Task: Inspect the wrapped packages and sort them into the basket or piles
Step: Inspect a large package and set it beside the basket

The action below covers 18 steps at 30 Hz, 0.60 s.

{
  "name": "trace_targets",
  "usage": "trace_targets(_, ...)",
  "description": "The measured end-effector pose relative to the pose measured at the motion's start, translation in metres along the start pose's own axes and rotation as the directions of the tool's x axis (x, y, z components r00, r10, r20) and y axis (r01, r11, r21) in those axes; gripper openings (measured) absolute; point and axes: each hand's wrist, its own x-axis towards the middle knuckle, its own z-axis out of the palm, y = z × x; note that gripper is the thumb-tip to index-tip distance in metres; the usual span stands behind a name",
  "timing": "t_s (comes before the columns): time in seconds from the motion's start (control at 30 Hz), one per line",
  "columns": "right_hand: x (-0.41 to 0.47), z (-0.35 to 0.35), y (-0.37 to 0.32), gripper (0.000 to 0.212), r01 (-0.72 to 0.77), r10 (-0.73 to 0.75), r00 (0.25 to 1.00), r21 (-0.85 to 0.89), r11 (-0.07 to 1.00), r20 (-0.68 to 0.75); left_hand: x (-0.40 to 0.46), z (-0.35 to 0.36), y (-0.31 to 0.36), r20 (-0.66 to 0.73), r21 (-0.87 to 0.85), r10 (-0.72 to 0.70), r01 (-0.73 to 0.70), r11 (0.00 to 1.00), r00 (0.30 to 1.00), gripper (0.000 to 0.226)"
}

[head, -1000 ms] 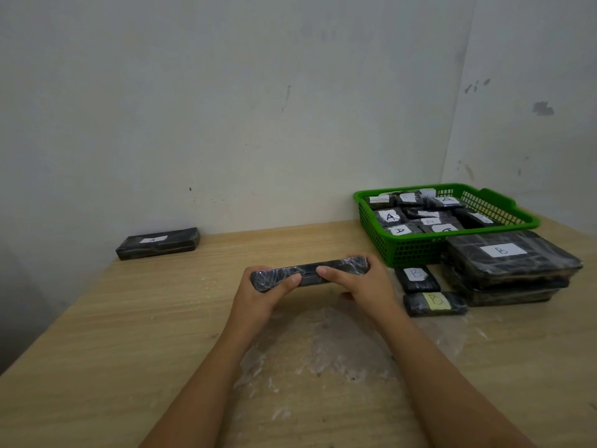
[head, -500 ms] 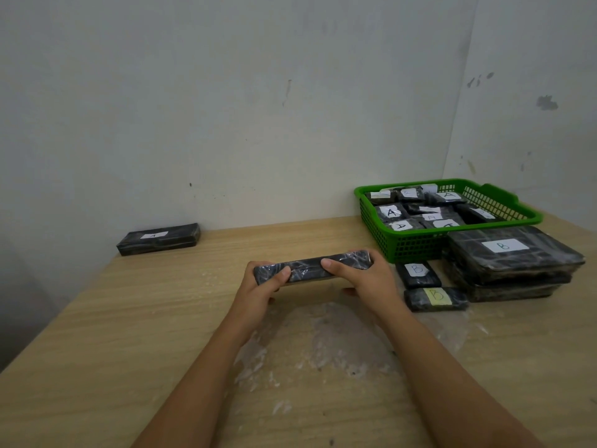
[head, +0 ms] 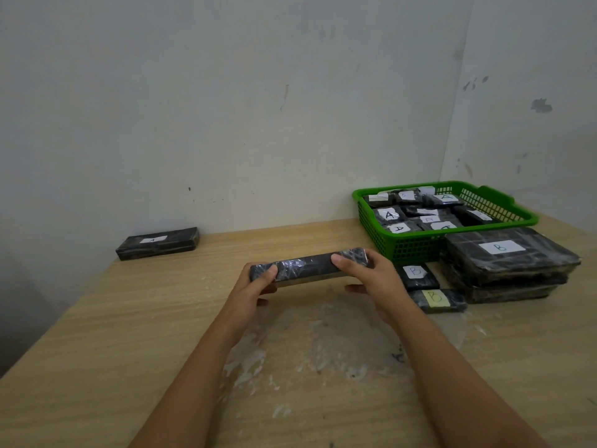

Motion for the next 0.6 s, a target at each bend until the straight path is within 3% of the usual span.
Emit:
trace_targets(0.23,-0.0012,-0.0022,-0.0045,0.039,-0.014,0.016,1.000,0.094,0.995,-0.021,-0.0006,-0.0017,0.0025,-0.004,-0.031,0.030,-0.030,0.999,1.000,0.054)
trace_targets(0.4,-0.0002,-0.0032,-0.0049,0.057,-0.005,0.006,1.000,0.090,0.996,-0.015,0.0013,-0.0027,0.0036,-0.012,-0.056,0.040,-0.040,0.998,0.999,0.046)
trace_targets(0.5,0.0013,-0.0024,-0.0068,0.041,-0.045,0.051,0.998,0.177,0.983,-0.033,0.0046,-0.0056,0.0041,-0.032,-0.079,0.026,-0.028,0.996,0.999,0.035)
trace_targets(0.6,0.0023,-0.0028,-0.0069,0.028,-0.026,0.033,0.998,0.139,0.990,-0.051,0.0078,-0.0073,0.0020,-0.031,-0.038,0.017,-0.018,0.999,0.999,0.024)
